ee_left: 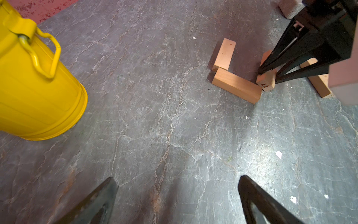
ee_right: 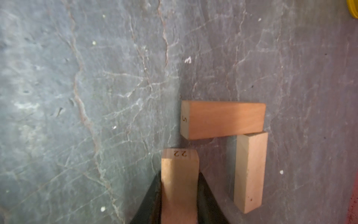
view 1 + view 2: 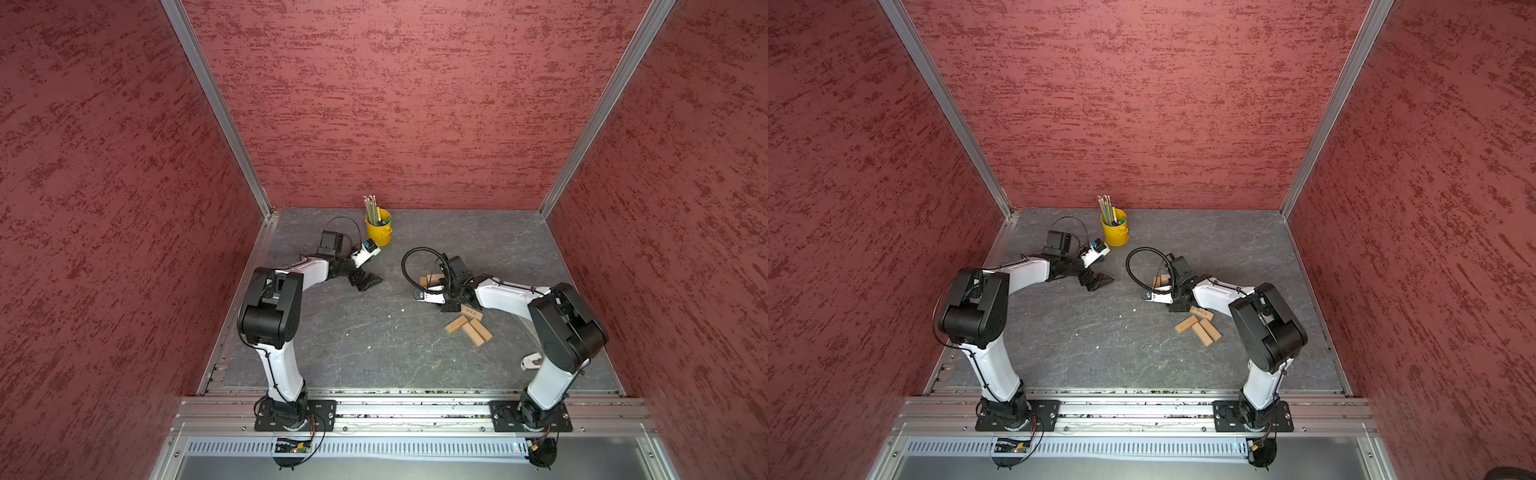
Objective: Assemble the number 8 with building blocks
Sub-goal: Assemble the building block at the center of the board.
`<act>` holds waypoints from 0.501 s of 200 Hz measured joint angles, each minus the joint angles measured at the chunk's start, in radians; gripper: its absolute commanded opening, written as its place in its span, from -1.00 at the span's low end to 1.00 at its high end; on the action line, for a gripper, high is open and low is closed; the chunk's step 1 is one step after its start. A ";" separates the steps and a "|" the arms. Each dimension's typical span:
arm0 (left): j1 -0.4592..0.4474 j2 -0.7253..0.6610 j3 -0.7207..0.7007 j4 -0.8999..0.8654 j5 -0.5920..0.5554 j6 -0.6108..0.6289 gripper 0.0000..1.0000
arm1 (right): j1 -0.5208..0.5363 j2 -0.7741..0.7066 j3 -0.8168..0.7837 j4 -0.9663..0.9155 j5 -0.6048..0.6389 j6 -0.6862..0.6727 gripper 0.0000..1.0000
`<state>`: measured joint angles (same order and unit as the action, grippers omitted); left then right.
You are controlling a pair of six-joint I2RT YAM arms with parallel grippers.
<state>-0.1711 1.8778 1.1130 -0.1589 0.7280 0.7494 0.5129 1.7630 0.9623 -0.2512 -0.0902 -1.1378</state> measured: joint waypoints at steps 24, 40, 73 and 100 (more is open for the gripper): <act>0.000 0.000 0.000 -0.002 0.000 0.000 0.99 | 0.000 0.001 0.001 0.002 0.000 0.000 -0.68; 0.000 0.000 0.001 -0.005 0.000 0.000 0.99 | 0.000 0.001 0.001 0.001 0.000 0.000 -0.67; 0.000 0.002 0.007 -0.007 0.000 0.000 0.99 | 0.000 0.001 0.001 0.001 -0.004 0.000 -0.65; 0.000 0.002 0.008 -0.007 0.000 0.000 0.99 | -0.001 0.001 0.001 0.000 -0.009 0.000 -0.62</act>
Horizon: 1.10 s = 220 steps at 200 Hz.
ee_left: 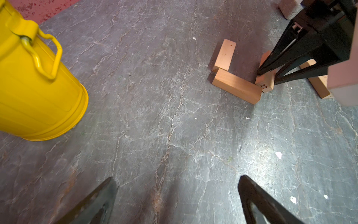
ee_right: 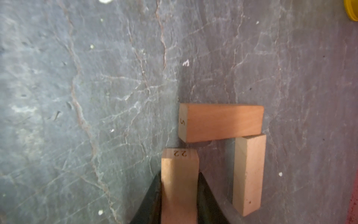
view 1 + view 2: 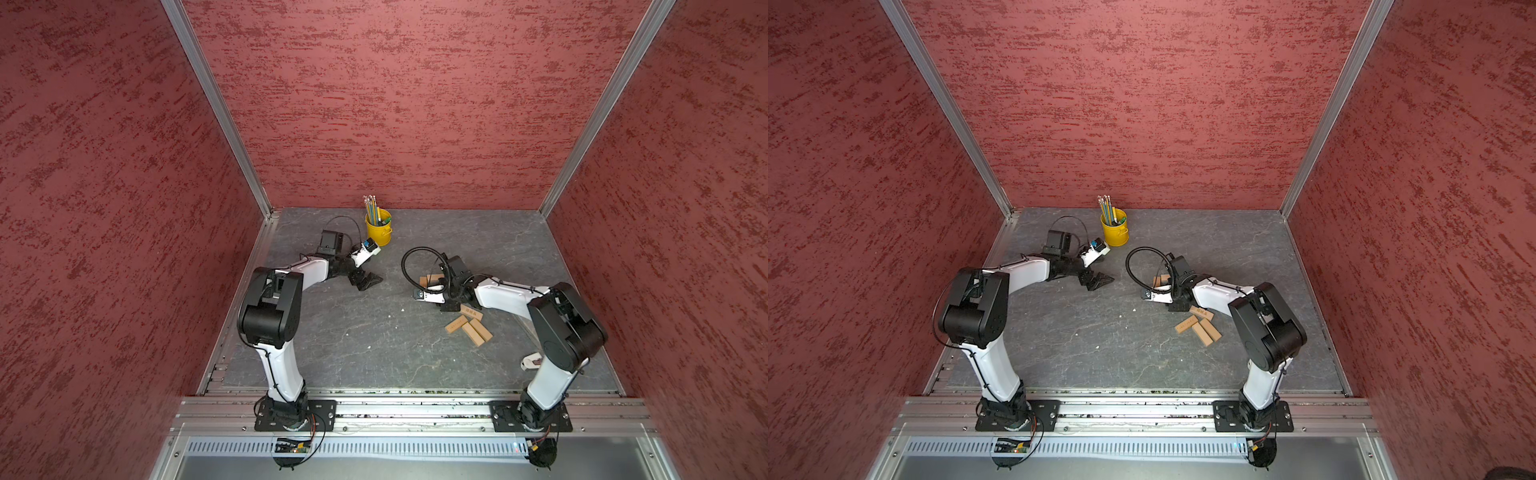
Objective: Assemble the number 8 with building blocks
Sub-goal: Assemble the building block at the center of the board.
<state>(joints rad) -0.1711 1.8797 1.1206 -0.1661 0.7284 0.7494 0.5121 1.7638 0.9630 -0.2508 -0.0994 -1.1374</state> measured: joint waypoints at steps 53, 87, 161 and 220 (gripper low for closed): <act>0.000 0.000 0.000 0.000 0.000 0.000 0.99 | -0.001 0.000 0.000 -0.003 -0.018 0.005 -0.62; 0.000 0.000 0.000 -0.001 0.000 0.000 0.99 | -0.001 0.000 0.000 -0.003 -0.027 0.005 -0.61; 0.000 0.000 0.000 -0.001 0.000 0.000 0.99 | -0.001 0.002 0.001 -0.001 -0.029 0.012 -0.45; 0.000 0.000 0.002 -0.002 0.000 0.000 0.99 | -0.002 0.003 0.004 0.021 -0.033 0.032 0.21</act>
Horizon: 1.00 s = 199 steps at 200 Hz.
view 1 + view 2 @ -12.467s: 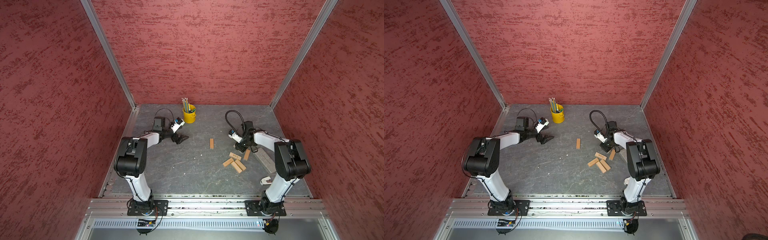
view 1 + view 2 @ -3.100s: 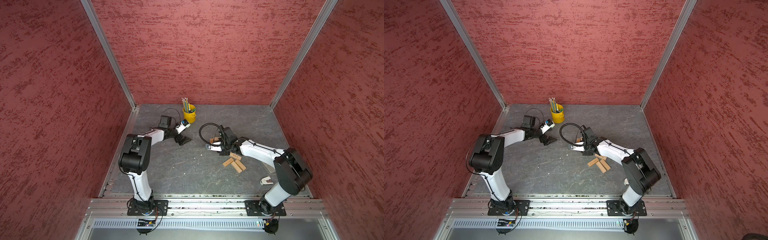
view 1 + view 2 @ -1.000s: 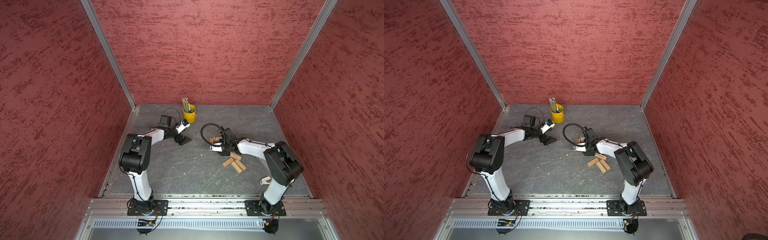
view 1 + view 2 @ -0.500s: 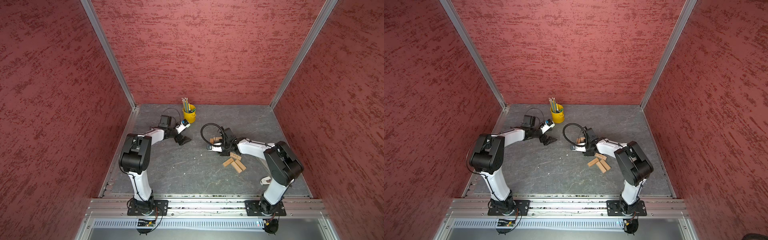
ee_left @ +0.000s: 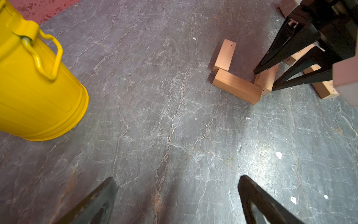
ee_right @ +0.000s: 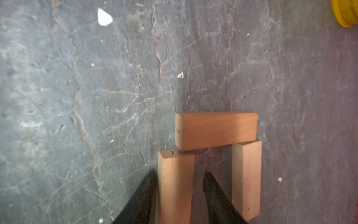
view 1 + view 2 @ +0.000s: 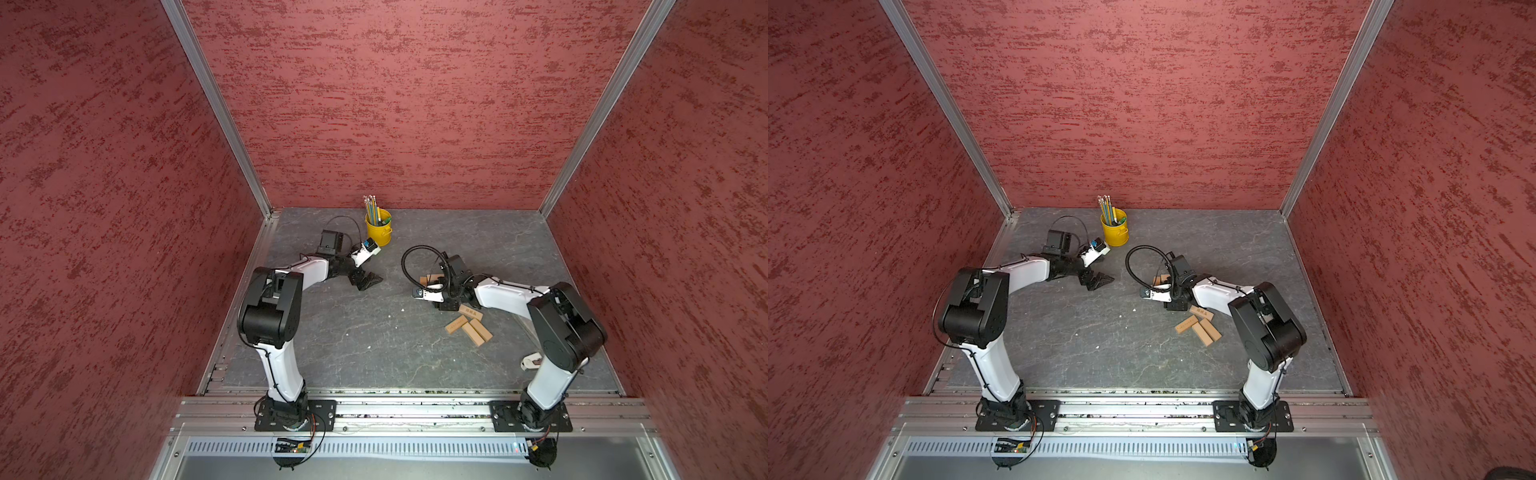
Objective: Assemble the number 8 with building blocks
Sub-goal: Assemble the building block at the center of the board, then pick up the building block from the center of the board.
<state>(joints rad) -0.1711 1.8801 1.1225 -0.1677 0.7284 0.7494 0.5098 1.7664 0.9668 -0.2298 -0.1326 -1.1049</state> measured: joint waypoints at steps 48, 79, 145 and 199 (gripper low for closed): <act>0.000 0.001 0.004 -0.006 -0.001 0.000 0.99 | -0.002 -0.014 -0.005 0.061 -0.013 0.016 0.99; -0.002 0.014 0.023 -0.019 -0.005 0.005 0.99 | -0.002 -0.071 -0.054 0.039 -0.014 0.020 0.98; -0.016 0.017 0.020 -0.024 -0.024 0.017 0.99 | -0.095 -0.270 -0.087 0.129 0.145 0.358 0.98; -0.022 0.017 0.018 -0.022 -0.033 0.019 0.99 | -0.198 -0.374 -0.097 -0.028 0.226 0.600 0.90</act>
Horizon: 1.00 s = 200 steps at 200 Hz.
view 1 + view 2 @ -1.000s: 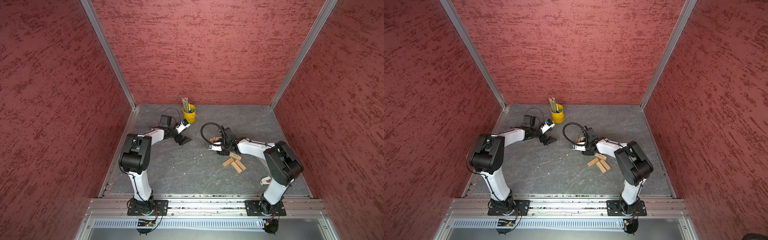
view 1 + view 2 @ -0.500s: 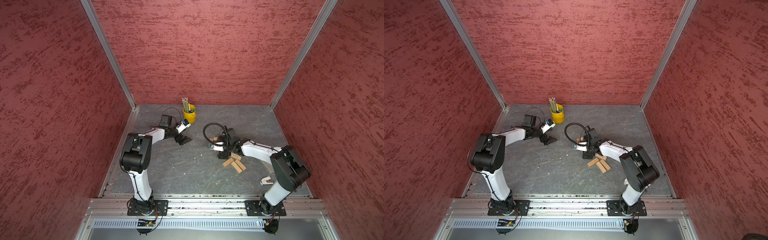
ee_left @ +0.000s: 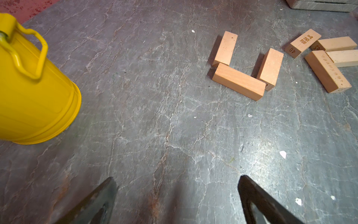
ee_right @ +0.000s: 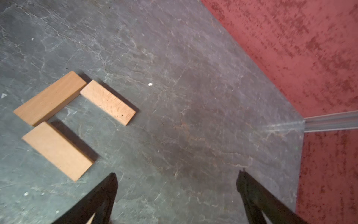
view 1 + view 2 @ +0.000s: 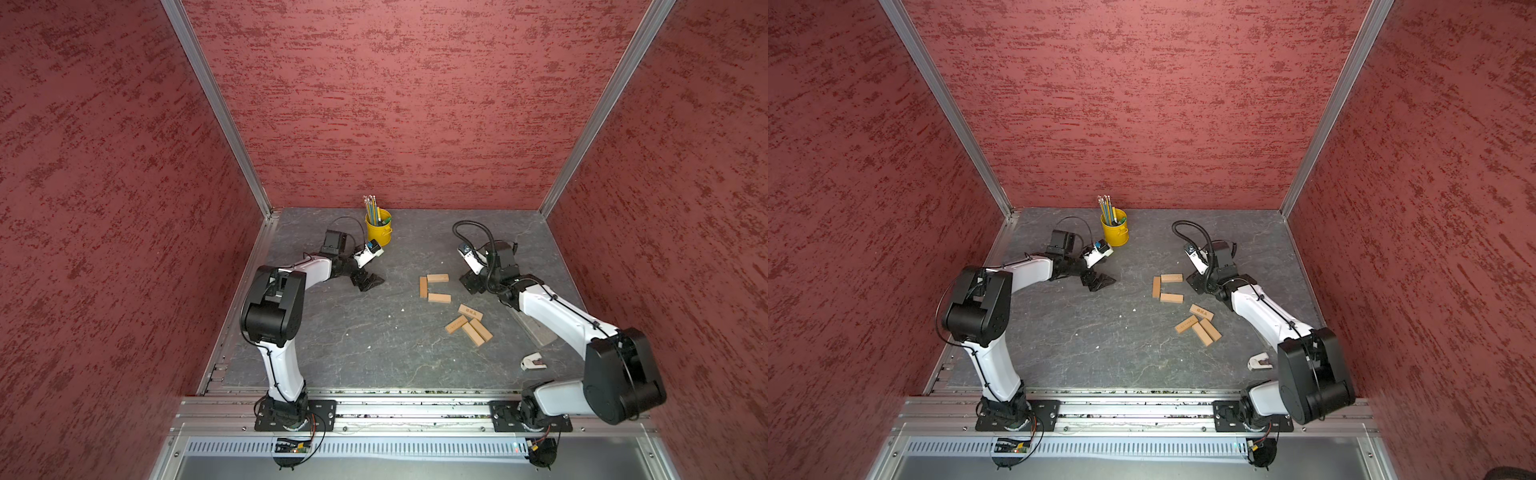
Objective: Assemble the number 8 with building blocks
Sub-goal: Pick up the building block from the center of the board.
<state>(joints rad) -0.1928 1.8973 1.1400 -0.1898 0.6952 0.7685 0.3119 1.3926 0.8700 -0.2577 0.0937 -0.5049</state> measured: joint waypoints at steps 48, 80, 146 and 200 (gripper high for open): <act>0.000 0.000 0.000 0.000 -0.003 0.000 0.99 | 0.014 -0.158 -0.136 -0.131 0.018 -0.031 0.57; 0.000 0.000 0.000 0.000 -0.007 0.000 0.99 | 0.024 -0.156 -0.164 -0.175 0.009 -0.057 0.55; -0.006 0.000 0.000 0.000 -0.021 0.000 0.99 | 0.079 -0.018 -0.164 -0.181 -0.025 -0.065 0.51; -0.006 0.000 0.000 0.000 -0.022 0.000 0.99 | 0.084 0.019 -0.166 -0.167 -0.039 -0.063 0.17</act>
<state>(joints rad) -0.1986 1.8973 1.1400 -0.1902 0.6735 0.7685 0.3958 1.4117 0.7040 -0.4252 0.0544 -0.5682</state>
